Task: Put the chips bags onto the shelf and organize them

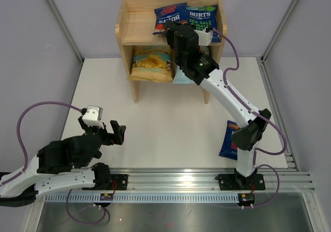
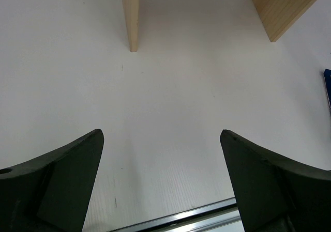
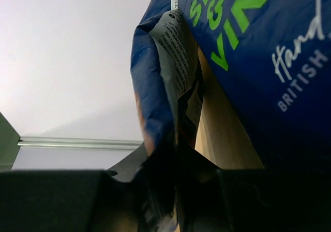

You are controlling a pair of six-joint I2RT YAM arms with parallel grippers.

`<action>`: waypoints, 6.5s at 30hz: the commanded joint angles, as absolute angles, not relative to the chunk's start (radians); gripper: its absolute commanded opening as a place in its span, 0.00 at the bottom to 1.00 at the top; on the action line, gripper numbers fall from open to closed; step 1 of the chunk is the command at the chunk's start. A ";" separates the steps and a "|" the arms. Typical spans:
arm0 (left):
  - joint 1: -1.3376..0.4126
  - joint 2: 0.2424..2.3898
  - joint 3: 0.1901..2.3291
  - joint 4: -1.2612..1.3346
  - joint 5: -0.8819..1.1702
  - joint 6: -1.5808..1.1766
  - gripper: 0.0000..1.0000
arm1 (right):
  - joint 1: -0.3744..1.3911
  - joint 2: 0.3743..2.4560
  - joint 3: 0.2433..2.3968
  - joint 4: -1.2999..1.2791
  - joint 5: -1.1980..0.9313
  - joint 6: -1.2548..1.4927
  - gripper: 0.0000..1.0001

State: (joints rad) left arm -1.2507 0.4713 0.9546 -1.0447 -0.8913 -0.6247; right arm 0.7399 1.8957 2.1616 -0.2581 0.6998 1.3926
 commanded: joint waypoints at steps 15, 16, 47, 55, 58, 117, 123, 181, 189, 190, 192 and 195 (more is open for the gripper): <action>-1.250 0.413 0.957 -1.038 -0.923 -0.646 0.99 | 0.741 1.974 2.494 -0.732 0.730 1.534 0.56; -1.250 0.408 0.960 -1.043 -0.934 -0.658 0.99 | 0.742 1.968 2.482 -0.754 0.729 1.545 0.56; -1.252 0.351 0.957 -1.055 -0.953 -0.675 0.99 | 0.778 1.802 2.217 -0.594 0.692 1.651 0.23; -1.252 0.336 0.956 -1.054 -0.946 -0.673 0.99 | 0.779 1.845 2.249 -0.568 0.716 1.664 0.17; -1.252 0.322 0.954 -1.054 -0.946 -0.673 0.99 | 0.779 1.871 2.270 -0.572 0.712 1.672 0.17; -1.144 0.474 0.986 -1.098 -0.968 -0.675 0.99 | 0.570 1.080 1.161 -0.882 0.241 0.466 1.00; -1.105 0.500 0.973 -1.062 -0.924 -0.643 0.99 | 0.410 1.221 1.092 -0.872 0.450 0.462 0.99; -1.069 0.422 0.934 -0.950 -0.789 -0.529 0.99 | 0.175 1.566 1.120 -0.885 0.304 0.331 0.00; -1.066 0.466 0.940 -0.896 -0.713 -0.498 0.99 | 0.175 1.283 1.057 -0.862 0.244 0.370 0.00; -1.068 0.482 0.945 -0.899 -0.707 -0.503 0.99 | 0.175 1.252 1.051 -0.856 0.226 0.374 0.00; -1.068 0.515 0.962 -0.905 -0.704 -0.538 0.99 | 0.176 1.160 1.034 -0.842 0.183 0.402 0.00; -1.069 0.545 0.907 -0.820 -0.626 -0.548 0.99 | 0.175 1.025 1.000 -0.786 0.109 0.451 0.00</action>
